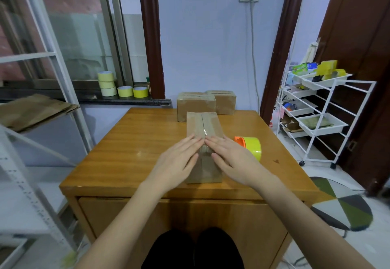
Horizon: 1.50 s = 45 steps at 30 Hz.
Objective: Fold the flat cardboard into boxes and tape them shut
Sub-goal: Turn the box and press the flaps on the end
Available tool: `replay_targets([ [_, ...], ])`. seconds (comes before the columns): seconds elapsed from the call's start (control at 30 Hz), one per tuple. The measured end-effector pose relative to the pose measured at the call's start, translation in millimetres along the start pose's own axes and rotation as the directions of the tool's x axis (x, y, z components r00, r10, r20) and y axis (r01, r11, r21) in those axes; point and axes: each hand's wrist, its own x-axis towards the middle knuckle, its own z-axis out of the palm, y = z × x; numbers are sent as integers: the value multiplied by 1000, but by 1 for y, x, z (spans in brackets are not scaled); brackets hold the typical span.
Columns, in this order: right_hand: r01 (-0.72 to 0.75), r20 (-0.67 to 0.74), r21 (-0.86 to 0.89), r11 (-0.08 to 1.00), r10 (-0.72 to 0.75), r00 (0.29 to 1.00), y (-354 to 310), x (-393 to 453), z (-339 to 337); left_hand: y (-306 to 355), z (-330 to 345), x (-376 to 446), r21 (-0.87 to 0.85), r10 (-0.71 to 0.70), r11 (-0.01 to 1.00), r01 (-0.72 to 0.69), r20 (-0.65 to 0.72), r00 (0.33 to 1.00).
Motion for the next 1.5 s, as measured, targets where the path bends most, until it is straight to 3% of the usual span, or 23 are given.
replay_targets([
  [0.07, -45, -24, 154, 987, 49, 998, 1, -1, 1, -1, 4, 0, -147, -47, 988, 48, 11, 999],
  [0.1, -96, -25, 294, 951, 108, 994, 1, -2, 2, 1, 3, 1, -308, -95, 946, 96, 20, 995],
  [0.17, -162, -38, 577, 800, 224, 974, 4, -5, 2, 4, -3, 0, -652, -194, 738, 173, 40, 980],
  [0.23, -141, -105, 669, 730, 281, 954, 13, -13, 0, -4, -9, -5, -782, -260, 599, 174, 15, 965],
  [0.43, -109, -82, 456, 883, 163, 983, 47, -20, -15, -37, -13, -10, -591, -158, 798, 120, -13, 987],
  [0.63, -38, -68, 419, 907, 73, 995, 52, -3, -20, -40, -10, 5, -498, -68, 867, -1, -121, 990],
  [0.87, 21, -181, 379, 925, 52, 982, 52, 6, -12, -34, 0, 10, -553, -131, 833, -5, -206, 970],
  [1.1, -5, -105, 471, 882, 61, 993, 56, 8, -18, -36, -2, 13, -579, -131, 815, -3, -189, 973],
  [1.3, -4, -269, 408, 913, 125, 955, 48, 10, -3, -32, 3, 9, -580, -147, 815, -9, -222, 964],
  [1.5, -74, -168, 493, 867, 179, 969, 44, 8, -11, -28, -10, 7, -626, -178, 776, 82, -92, 980],
])
